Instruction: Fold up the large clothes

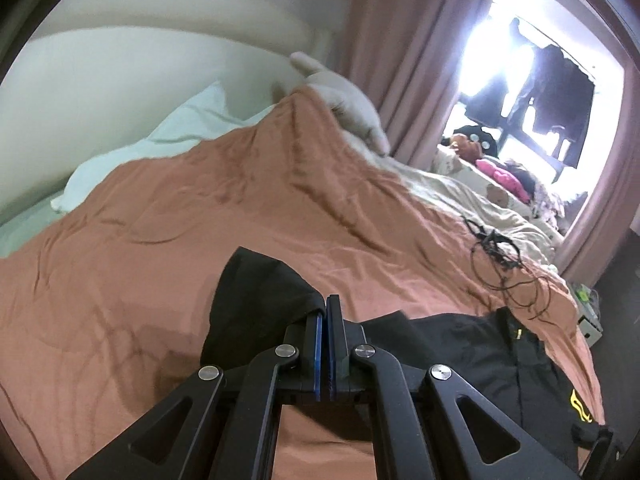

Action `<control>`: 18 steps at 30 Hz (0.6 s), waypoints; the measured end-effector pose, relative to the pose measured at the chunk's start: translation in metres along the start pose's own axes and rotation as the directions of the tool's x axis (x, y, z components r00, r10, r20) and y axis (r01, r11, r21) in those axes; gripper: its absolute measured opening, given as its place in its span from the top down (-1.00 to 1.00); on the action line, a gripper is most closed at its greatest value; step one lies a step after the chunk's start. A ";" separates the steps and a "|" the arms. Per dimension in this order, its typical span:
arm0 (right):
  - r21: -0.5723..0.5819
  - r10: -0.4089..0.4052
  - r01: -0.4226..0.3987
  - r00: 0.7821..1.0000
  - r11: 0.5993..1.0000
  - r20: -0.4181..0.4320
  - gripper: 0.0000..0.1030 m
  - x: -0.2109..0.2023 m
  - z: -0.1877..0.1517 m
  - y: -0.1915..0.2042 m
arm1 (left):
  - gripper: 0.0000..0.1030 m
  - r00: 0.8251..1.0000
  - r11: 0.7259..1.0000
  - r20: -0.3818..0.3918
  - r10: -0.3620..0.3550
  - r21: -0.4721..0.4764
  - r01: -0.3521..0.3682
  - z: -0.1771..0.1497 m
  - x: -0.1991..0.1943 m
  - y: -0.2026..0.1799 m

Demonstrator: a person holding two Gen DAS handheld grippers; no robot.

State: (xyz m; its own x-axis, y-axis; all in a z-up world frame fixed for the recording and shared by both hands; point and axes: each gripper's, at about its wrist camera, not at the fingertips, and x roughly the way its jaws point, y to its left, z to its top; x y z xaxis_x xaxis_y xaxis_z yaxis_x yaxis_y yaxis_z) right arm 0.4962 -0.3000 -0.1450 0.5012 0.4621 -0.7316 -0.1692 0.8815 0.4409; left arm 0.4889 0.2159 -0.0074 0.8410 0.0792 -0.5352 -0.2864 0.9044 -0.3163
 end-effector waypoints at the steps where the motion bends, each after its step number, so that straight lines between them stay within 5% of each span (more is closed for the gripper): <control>1: 0.020 0.012 -0.013 1.000 1.000 0.016 0.31 -0.004 -0.001 -0.010 | 0.97 1.000 1.000 0.003 0.001 0.011 -0.001 0.001 -0.002 -0.010; 11: 0.114 0.093 -0.098 0.995 0.989 0.045 0.31 -0.025 0.001 -0.037 | 0.97 0.998 0.989 0.027 -0.055 0.136 0.050 0.016 -0.029 -0.129; 13: 0.117 0.068 -0.074 0.996 0.990 0.051 0.19 -0.029 0.002 -0.039 | 0.97 0.997 0.985 0.027 -0.077 0.158 0.071 0.016 -0.033 -0.157; 15: 0.149 0.077 -0.085 0.995 0.985 0.063 -0.19 -0.035 0.001 -0.045 | 0.97 0.995 0.978 0.024 -0.099 0.186 0.093 0.014 -0.036 -0.182; 18: 0.182 0.096 -0.109 0.992 0.977 0.076 -0.20 -0.043 0.002 -0.051 | 0.97 0.991 0.963 0.007 -0.135 0.235 0.130 0.006 -0.037 -0.226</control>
State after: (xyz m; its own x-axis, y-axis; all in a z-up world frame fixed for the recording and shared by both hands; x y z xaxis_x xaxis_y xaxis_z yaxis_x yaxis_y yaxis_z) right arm 0.4849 -0.3645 -0.1353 0.5455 0.5360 -0.6443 -0.0657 0.7937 0.6047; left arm 0.5254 0.0108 0.0890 0.8750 -0.0409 -0.4824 -0.0591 0.9799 -0.1903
